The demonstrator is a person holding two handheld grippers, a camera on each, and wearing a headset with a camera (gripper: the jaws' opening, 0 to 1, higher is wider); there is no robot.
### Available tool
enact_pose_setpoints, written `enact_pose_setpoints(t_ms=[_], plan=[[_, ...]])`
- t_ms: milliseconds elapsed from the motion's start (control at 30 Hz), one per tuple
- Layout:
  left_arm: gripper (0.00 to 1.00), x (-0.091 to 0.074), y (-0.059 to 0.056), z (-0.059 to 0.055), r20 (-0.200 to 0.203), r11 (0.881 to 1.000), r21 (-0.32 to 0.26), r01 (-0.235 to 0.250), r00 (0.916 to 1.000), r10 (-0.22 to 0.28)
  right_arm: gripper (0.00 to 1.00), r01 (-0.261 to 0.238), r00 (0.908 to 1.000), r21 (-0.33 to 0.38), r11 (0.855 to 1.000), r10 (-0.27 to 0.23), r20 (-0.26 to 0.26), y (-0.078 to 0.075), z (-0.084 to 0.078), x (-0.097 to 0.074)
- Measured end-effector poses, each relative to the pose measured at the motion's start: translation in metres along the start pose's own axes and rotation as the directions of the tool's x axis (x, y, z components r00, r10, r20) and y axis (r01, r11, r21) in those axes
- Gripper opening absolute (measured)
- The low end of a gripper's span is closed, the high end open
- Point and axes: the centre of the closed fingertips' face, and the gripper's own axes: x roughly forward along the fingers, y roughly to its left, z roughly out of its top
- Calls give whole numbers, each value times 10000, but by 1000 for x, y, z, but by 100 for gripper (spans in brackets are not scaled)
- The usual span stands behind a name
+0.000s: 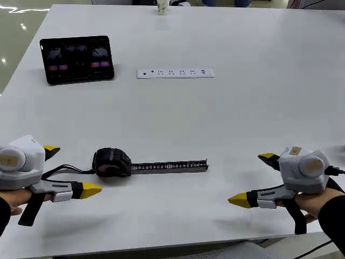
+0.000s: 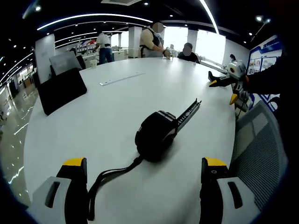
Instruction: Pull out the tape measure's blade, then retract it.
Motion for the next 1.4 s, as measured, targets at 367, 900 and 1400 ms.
enact_pose_setpoints(t_ms=[367,900,1400], plan=[[99,-22,-10,-27,61,9987,-484,-186,9998,189,99,240,9994,129,9996,-236,-256,8,-25,-21],[99,-37,-6,-27,272,9968,-671,-429,9986,448,99,420,9991,170,9990,-421,68,15,-25,-32],[99,-33,-13,-27,155,9974,-652,-296,9994,307,99,408,9992,178,9990,-407,-51,16,-34,-37]])
